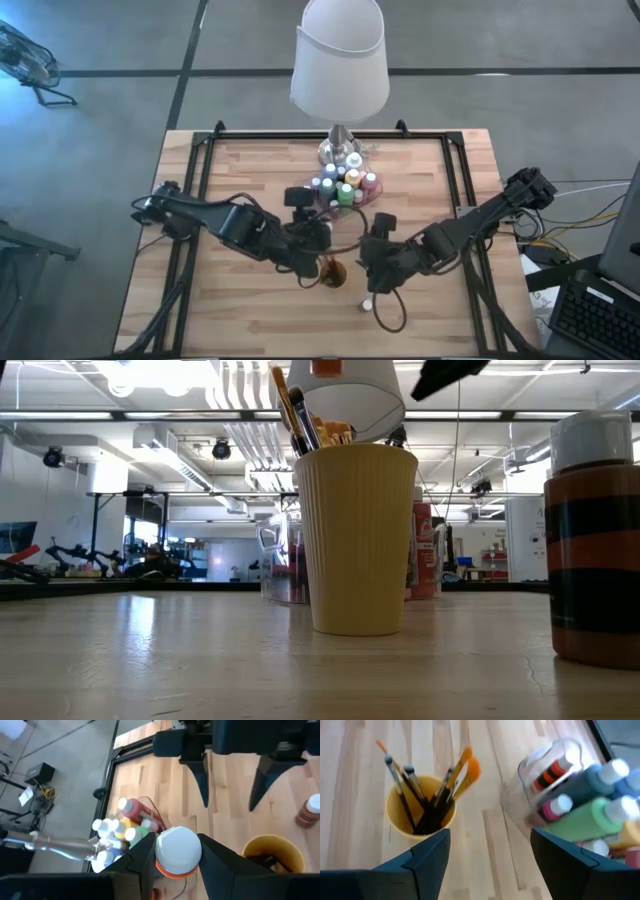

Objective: Pick & Place Paint Supplies
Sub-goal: Put the orange bottle into the transparent bin

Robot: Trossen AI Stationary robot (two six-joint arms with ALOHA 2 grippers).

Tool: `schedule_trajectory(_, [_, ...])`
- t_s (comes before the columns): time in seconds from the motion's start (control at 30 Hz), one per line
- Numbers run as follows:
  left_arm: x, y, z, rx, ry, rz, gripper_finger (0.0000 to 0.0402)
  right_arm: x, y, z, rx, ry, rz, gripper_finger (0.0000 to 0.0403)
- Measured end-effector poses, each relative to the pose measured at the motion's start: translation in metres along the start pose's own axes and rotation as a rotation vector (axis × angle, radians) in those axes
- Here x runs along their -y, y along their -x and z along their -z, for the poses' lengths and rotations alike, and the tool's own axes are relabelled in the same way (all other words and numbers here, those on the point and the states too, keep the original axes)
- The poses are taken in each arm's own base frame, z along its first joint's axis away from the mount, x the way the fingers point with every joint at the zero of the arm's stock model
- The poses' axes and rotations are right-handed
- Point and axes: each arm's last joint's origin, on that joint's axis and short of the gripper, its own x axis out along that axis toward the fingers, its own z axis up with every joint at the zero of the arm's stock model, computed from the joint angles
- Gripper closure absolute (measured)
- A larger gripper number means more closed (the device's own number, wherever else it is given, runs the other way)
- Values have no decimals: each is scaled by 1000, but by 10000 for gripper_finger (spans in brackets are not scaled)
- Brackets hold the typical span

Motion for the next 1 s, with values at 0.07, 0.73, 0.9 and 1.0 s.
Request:
schedule_trajectory(0.07, [-5,5,2,-5,9,-2,272,0,-2,4,-18,-11,10,129])
schedule_trajectory(0.73, [-63,-13,46,-96,142,-67,273,43,0,90,-6,-214,102,177])
schedule_trajectory(0.9, [-76,-25,71,-12,199,7,270,58,7,112,138,-293,15,169])
schedule_trajectory(1.0, [-85,-31,89,43,233,43,269,63,11,119,238,-295,-58,160])
